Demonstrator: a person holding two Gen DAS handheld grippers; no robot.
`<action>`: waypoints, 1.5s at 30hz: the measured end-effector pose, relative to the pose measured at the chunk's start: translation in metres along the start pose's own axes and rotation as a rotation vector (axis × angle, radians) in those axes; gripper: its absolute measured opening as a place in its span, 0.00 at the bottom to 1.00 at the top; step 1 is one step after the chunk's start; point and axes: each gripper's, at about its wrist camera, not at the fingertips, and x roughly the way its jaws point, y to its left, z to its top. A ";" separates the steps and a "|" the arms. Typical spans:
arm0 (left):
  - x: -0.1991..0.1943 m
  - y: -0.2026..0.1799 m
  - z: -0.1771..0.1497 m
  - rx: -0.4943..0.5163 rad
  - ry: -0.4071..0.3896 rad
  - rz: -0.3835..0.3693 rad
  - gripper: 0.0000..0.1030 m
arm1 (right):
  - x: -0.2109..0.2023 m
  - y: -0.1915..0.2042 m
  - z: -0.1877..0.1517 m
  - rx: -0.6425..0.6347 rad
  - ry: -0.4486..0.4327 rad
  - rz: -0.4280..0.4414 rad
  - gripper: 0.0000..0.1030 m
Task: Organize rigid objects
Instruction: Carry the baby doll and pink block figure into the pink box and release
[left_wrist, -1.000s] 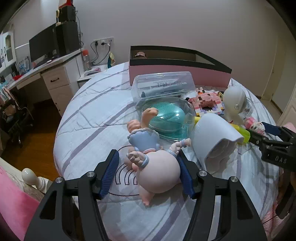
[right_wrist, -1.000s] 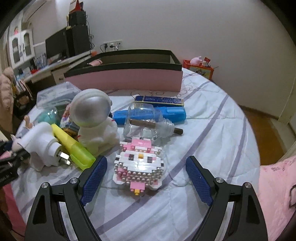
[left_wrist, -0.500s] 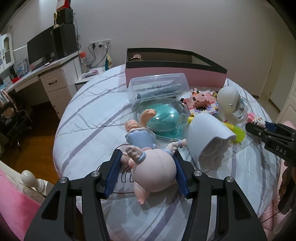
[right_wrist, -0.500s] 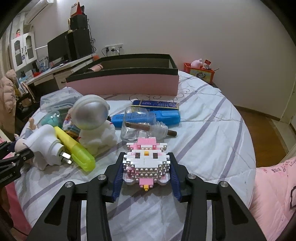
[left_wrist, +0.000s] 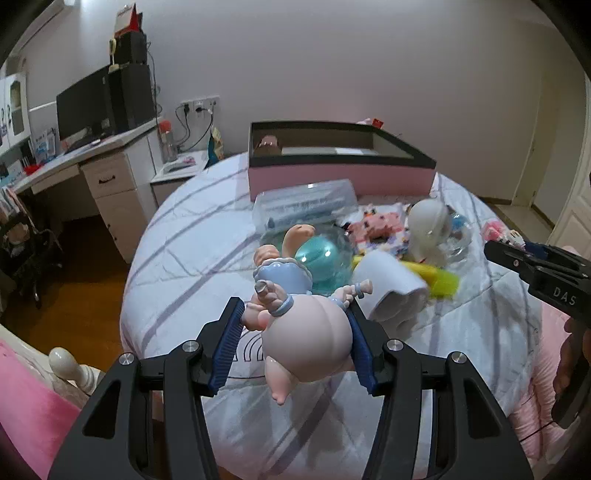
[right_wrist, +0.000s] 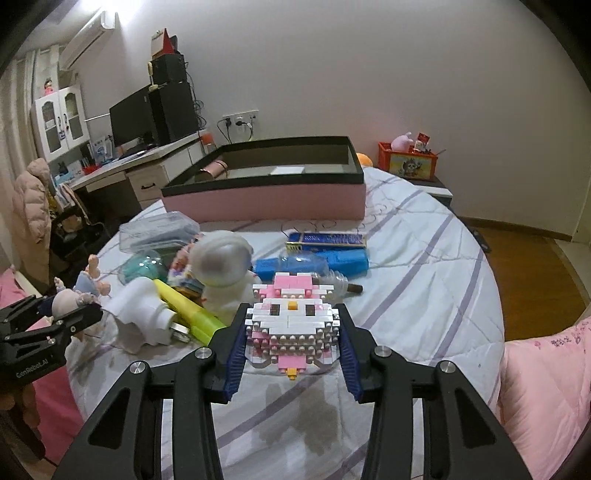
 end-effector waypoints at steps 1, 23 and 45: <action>-0.004 -0.001 0.003 0.001 -0.013 -0.001 0.53 | -0.003 0.001 0.002 0.000 -0.013 0.003 0.43; -0.091 -0.044 0.104 0.039 -0.370 -0.036 0.53 | -0.089 0.055 0.089 -0.087 -0.331 0.072 0.43; -0.093 -0.048 0.146 0.081 -0.486 0.075 0.53 | -0.090 0.063 0.129 -0.118 -0.441 0.063 0.43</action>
